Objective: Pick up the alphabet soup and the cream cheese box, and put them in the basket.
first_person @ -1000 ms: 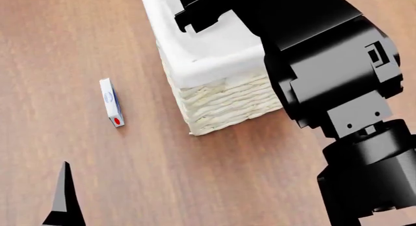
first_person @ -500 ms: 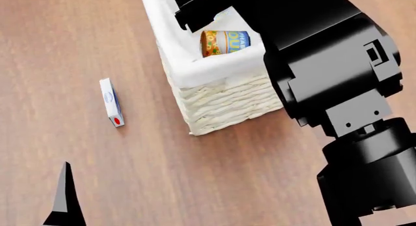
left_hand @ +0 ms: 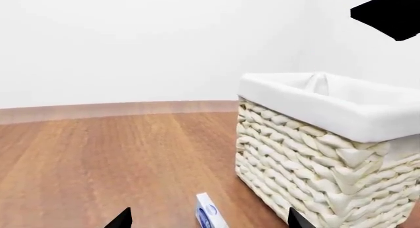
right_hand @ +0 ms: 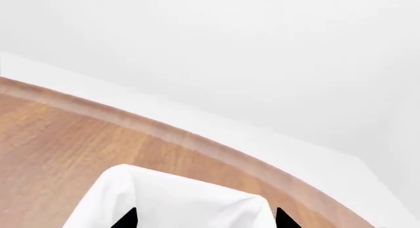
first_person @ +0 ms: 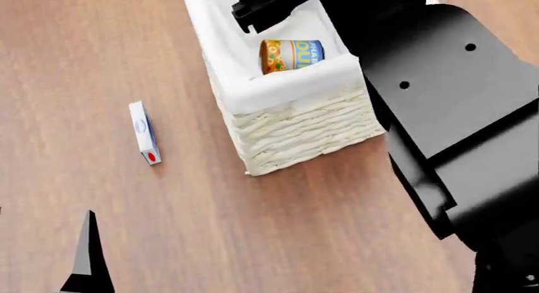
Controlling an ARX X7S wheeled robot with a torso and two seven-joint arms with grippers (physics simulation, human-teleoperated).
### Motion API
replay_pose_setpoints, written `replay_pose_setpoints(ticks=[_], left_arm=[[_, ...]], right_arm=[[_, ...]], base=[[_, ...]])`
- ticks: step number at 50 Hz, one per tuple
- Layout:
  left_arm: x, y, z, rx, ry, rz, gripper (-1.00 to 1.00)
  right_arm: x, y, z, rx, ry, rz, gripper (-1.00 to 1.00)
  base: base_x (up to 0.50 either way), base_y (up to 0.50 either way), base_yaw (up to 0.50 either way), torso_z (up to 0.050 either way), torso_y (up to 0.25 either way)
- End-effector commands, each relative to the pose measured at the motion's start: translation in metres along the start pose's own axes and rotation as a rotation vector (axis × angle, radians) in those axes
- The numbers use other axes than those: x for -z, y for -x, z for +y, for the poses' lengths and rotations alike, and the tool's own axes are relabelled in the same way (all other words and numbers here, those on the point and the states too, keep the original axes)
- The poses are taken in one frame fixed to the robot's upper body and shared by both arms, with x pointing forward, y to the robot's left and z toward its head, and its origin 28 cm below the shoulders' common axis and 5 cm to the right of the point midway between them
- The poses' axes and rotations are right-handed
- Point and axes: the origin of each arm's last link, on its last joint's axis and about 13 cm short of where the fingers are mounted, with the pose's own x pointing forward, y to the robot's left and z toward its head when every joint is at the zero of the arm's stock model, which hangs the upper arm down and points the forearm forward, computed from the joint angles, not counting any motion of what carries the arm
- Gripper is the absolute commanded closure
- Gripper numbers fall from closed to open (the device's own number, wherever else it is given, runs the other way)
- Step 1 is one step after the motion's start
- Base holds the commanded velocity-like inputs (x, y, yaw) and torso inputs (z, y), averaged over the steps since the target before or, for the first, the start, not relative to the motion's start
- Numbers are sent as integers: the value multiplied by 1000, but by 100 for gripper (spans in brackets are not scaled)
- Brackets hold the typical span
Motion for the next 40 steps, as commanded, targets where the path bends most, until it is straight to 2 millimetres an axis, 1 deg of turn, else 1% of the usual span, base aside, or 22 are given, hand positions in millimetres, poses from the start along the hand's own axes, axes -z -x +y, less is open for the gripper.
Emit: replay_pose_setpoints(ticks=[1, 3, 4, 5, 6, 7, 8, 9, 11, 12, 13, 15, 17, 22, 26, 31, 40], left_arm=[[0, -2, 0, -2, -1, -4, -100], [-1, -2, 0, -2, -2, -7, -100], [-1, -3, 0, -4, -3, -9, -100], [-1, -3, 0, -4, -3, -9, -100], [-2, -3, 0, -5, -2, -11, -100], [-2, -3, 0, -4, -3, -12, -100], [-2, -4, 0, -4, -3, -12, -100], [-2, -4, 0, -3, -3, -13, -100], [-2, -4, 0, 0, -4, -14, -100], [-2, -4, 0, 1, -4, -14, -100], [-2, -4, 0, 1, -4, -14, -100], [-2, -4, -1, 6, -3, -14, -100], [-4, -4, -2, 8, 0, -16, -100], [-5, -6, -1, 6, -6, -26, -100], [-6, -11, 0, 4, -20, -47, -100], [-9, -16, 0, 6, -23, -65, -100], [-8, -15, 1, 1, -27, -63, -100]], right_arm=[[7, 59, 20, 89, -5, -237, -100], [12, 62, 21, 109, 7, -229, -100], [23, 69, 27, 127, 3, -253, -100], [23, 69, 27, 127, 3, -253, -100], [28, 74, 30, 149, 21, -244, -100], [31, 77, 32, 145, -15, -235, -100], [37, 85, 37, 155, -7, -243, -100], [39, 87, 38, 171, -2, -237, -100], [46, 101, 46, 153, -24, -252, -100], [49, 106, 49, 170, -14, -284, -100], [51, 109, 50, 193, 19, -305, -100], [56, 117, 56, 189, -16, -329, -100], [61, 126, 61, 200, 3, -323, -100], [72, 141, 69, 215, -49, -295, -100], [92, 155, 81, 214, -38, -267, -100], [98, 161, 85, 216, -54, -243, -100], [111, 163, 92, 225, -77, -204, -100]], base=[[0, 0, 0, 0, 0], [0, 0, 0, 0, 0], [0, 0, 0, 0, 0], [0, 0, 0, 0, 0], [0, 0, 0, 0, 0], [0, 0, 0, 0, 0], [0, 0, 0, 0, 0], [0, 0, 0, 0, 0], [0, 0, 0, 0, 0], [0, 0, 0, 0, 0], [0, 0, 0, 0, 0], [0, 0, 0, 0, 0], [0, 0, 0, 0, 0], [0, 0, 0, 0, 0], [0, 0, 0, 0, 0], [0, 0, 0, 0, 0], [0, 0, 0, 0, 0]])
